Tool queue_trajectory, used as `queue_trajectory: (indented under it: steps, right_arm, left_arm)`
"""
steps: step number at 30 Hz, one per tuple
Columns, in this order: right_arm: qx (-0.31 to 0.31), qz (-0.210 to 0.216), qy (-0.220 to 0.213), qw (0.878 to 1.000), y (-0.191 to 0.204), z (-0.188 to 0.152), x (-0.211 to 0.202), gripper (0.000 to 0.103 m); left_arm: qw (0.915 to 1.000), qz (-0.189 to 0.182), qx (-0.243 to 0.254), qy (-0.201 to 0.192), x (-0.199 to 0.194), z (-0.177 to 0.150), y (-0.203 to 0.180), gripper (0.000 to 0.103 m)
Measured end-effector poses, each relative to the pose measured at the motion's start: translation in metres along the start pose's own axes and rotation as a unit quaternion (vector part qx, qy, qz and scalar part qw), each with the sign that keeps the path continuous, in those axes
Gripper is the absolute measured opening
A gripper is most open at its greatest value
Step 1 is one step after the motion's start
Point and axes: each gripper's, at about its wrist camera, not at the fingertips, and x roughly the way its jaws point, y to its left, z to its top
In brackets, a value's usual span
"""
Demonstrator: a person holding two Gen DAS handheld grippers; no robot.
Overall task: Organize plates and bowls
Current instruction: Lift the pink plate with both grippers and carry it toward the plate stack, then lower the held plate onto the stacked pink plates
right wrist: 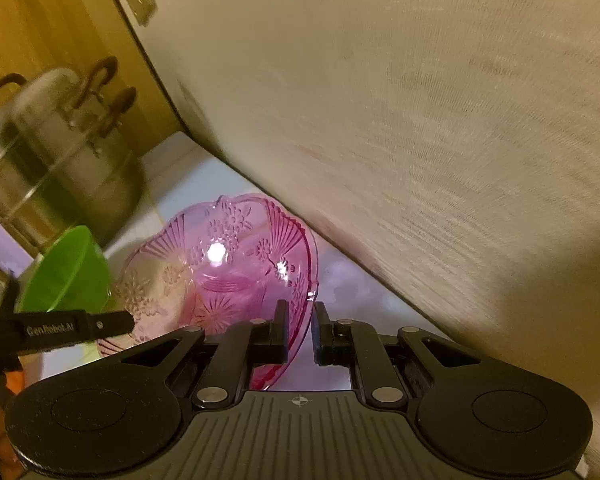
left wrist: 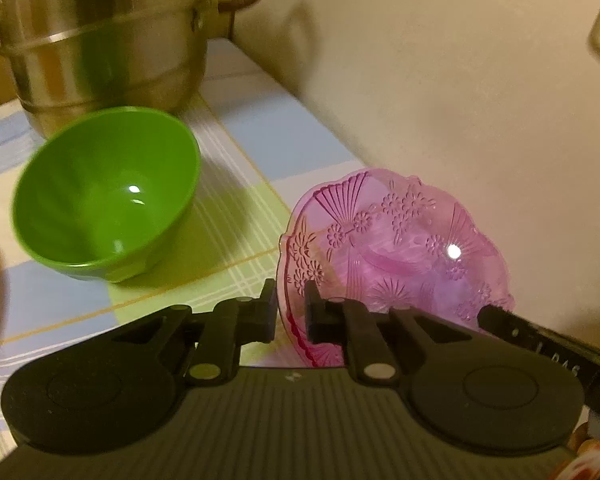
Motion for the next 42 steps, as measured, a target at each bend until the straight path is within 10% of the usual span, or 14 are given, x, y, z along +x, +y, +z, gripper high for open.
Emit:
queue_trajectory:
  steps: [21,42]
  right_arm:
    - [-0.056,0.057,-0.009,0.997,0.028,-0.060,-0.170,0.011]
    - [-0.158,0.114,0.057,0.979,0.070,-0.161,-0.209,0.012]
  left_arm:
    - [0.9953,0.015,-0.070,-0.066,-0.189,-0.103,0.002,0.010]
    - [0.9816,0.063,-0.168,-0.064,-0.275,-0.241,0.054,0.010]
